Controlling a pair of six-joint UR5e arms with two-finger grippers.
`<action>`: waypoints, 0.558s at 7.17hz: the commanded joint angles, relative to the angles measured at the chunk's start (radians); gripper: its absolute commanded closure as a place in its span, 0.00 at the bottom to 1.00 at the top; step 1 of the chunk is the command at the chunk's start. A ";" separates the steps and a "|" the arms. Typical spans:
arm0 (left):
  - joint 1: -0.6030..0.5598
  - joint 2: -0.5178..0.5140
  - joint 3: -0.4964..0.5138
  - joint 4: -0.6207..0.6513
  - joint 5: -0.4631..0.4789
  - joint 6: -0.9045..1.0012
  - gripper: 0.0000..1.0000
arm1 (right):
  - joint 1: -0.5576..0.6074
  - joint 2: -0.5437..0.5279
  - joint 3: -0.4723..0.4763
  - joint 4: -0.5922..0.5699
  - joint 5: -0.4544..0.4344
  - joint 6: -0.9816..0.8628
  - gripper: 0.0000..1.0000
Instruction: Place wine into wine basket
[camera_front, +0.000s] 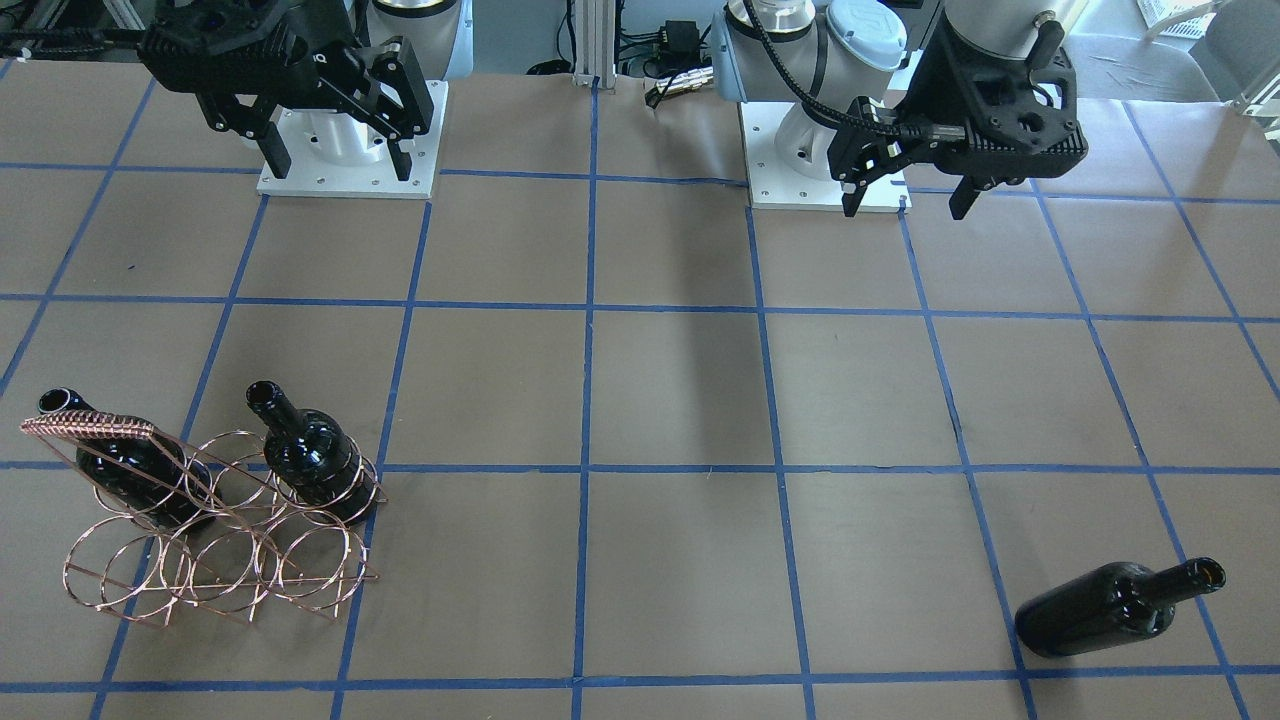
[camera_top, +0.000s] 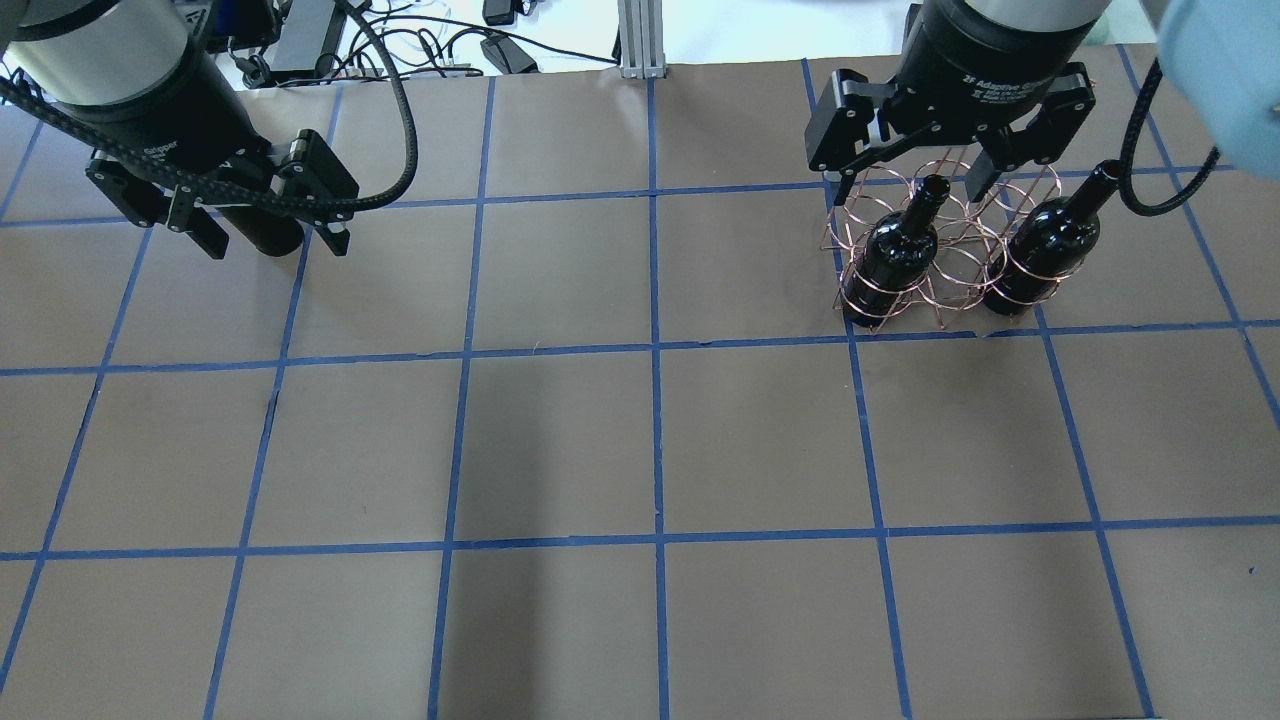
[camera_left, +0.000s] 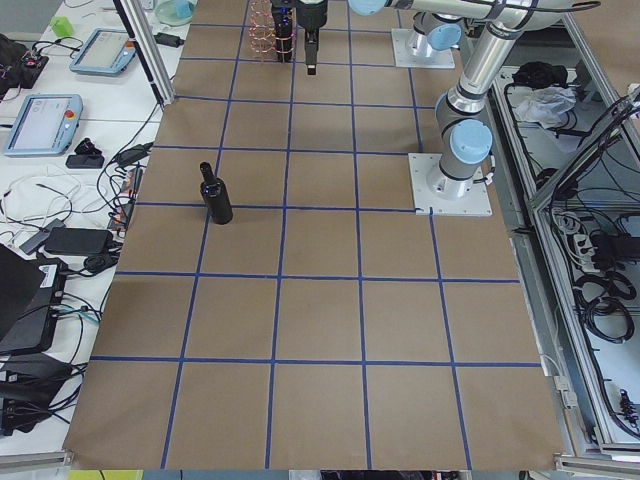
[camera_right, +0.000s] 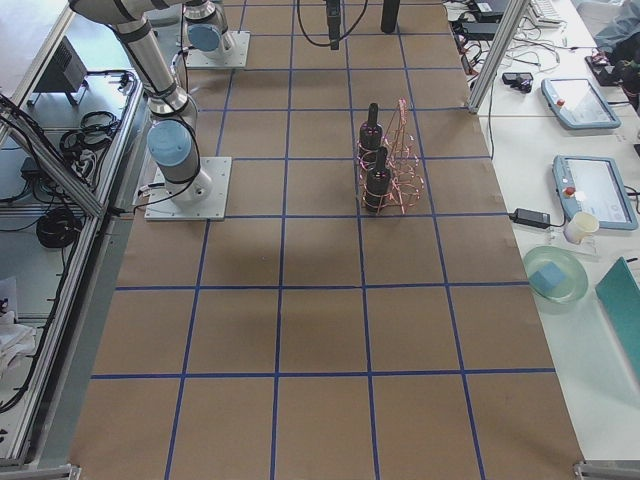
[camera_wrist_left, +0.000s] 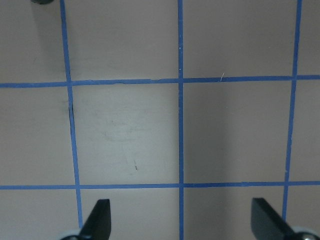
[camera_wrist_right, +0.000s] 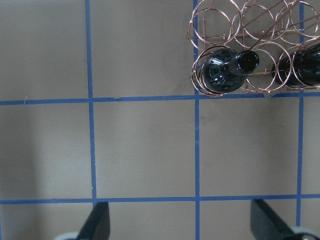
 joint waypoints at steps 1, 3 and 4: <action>0.002 0.004 0.000 0.000 -0.001 0.001 0.00 | 0.001 0.000 0.000 -0.002 0.001 -0.001 0.00; 0.003 0.004 0.000 -0.009 0.006 0.001 0.00 | 0.001 0.000 0.000 -0.002 -0.001 -0.001 0.00; 0.014 0.007 0.001 -0.003 0.040 0.001 0.00 | 0.001 0.000 0.000 -0.002 -0.001 -0.001 0.00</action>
